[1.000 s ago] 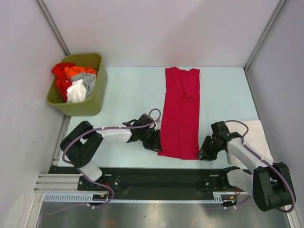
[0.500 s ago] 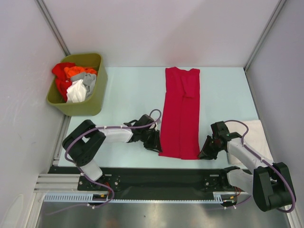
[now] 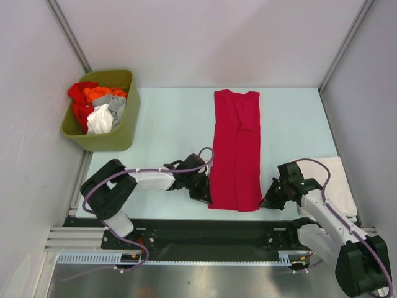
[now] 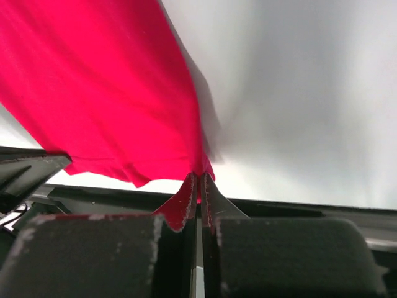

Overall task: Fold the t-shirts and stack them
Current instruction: Fold the tshirt

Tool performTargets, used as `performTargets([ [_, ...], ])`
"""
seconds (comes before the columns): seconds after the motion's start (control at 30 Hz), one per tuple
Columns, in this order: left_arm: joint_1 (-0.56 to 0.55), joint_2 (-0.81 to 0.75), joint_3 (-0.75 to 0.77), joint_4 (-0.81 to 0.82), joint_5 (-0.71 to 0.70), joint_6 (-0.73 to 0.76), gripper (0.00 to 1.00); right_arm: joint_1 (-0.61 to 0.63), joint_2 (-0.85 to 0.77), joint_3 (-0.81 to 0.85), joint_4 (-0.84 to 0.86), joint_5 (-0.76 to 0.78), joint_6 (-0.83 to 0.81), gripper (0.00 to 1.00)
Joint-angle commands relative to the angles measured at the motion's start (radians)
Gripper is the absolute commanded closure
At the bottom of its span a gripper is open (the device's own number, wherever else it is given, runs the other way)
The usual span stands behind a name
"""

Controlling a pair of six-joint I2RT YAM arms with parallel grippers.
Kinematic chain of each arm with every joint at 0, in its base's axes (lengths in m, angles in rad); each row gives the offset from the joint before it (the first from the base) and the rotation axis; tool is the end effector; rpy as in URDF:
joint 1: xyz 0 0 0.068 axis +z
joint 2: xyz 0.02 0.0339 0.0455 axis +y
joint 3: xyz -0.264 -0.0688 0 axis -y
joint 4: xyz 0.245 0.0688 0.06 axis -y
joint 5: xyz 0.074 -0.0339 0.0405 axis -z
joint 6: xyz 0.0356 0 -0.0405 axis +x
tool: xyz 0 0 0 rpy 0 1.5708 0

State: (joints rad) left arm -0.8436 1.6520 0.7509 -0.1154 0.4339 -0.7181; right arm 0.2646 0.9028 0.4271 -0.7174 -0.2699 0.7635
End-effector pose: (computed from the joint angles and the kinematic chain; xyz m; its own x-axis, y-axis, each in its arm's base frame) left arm 0.1859 -0.2314 0.1314 -0.9684 0.1902 -0.1612 0.2493 0.7477 -0.6155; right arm 0.1343 0.0462 0.1612 -0.8880 0.4498 -0.0950 0.3697 0.8215 0.4340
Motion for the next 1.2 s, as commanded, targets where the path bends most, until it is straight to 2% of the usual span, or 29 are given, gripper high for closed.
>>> performTargets([
  [0.0,-0.008,-0.063,0.028,-0.058,-0.021,0.002,1.0,0.001,-0.001,0.068,-0.042,-0.003,0.011,1.0],
  [0.17,0.057,-0.046,0.186,-0.124,-0.029,0.034,1.0,-0.1,0.163,0.232,-0.028,-0.018,-0.09,1.0],
  [0.3,0.145,0.089,0.429,-0.19,0.003,0.074,1.0,-0.175,0.344,0.419,-0.007,-0.044,-0.148,1.0],
  [0.5,0.234,0.228,0.664,-0.21,0.035,0.065,1.0,-0.24,0.618,0.648,0.03,-0.055,-0.205,1.0],
  [0.7,0.314,0.374,0.821,-0.21,0.063,0.028,1.0,-0.255,0.881,0.915,0.05,-0.078,-0.227,1.0],
  [0.87,0.369,0.486,0.926,-0.21,0.083,0.003,1.0,-0.289,1.025,1.102,0.027,-0.098,-0.23,1.0],
  [1.17,0.4,0.62,1.088,-0.208,0.111,-0.04,1.0,-0.304,1.189,1.277,-0.013,-0.114,-0.236,1.0],
])
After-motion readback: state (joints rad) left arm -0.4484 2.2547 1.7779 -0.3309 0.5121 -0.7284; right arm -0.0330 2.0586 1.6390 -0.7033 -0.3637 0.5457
